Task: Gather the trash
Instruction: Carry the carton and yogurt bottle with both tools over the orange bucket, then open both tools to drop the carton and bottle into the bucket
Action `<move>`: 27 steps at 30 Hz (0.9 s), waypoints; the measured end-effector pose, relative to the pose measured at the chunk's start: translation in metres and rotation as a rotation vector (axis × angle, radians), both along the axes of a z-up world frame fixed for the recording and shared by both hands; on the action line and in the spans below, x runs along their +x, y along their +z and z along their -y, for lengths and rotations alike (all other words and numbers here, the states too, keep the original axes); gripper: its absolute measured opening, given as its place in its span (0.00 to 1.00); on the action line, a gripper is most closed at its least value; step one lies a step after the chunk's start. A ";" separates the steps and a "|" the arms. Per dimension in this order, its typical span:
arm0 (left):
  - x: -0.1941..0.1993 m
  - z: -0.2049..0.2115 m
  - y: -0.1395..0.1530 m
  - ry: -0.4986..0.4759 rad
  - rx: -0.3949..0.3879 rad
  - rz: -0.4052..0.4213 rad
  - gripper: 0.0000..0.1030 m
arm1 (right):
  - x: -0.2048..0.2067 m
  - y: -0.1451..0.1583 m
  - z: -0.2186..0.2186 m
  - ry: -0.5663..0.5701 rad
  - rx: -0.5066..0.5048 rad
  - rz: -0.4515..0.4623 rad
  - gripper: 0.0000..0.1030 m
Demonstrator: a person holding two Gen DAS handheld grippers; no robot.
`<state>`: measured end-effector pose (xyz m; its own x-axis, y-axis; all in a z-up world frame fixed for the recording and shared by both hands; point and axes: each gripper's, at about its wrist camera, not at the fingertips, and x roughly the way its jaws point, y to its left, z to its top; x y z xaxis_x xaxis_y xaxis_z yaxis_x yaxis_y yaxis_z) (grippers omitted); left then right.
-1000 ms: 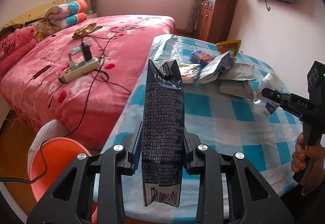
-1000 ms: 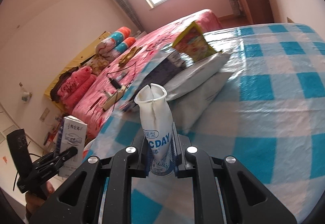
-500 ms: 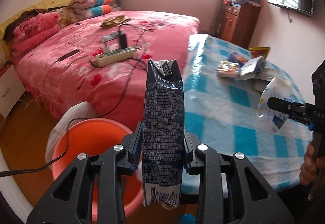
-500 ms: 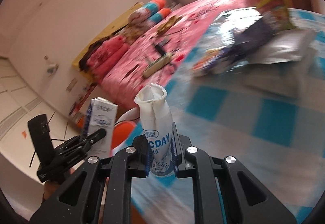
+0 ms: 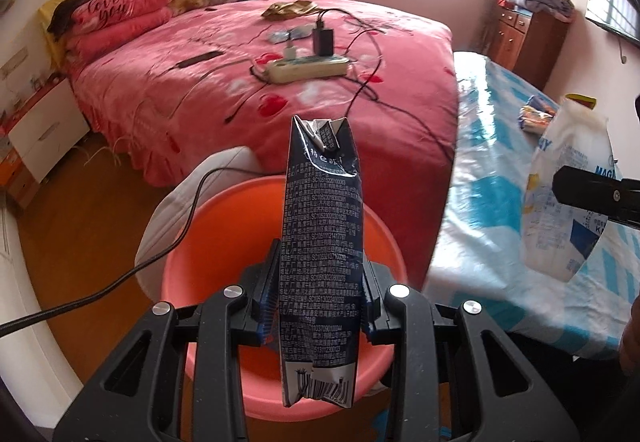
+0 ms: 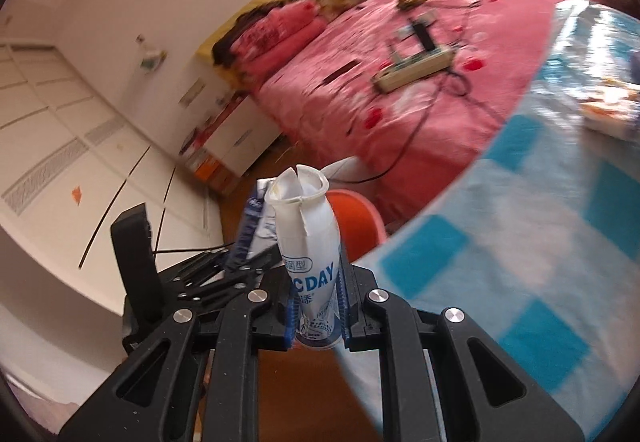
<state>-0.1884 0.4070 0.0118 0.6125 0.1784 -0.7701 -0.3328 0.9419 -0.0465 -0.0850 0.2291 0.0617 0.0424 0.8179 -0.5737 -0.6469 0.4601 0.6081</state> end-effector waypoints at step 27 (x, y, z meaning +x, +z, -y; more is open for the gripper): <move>-0.017 -0.008 -0.005 0.078 0.067 0.040 0.78 | -0.025 0.000 0.026 -0.134 -0.109 0.213 0.87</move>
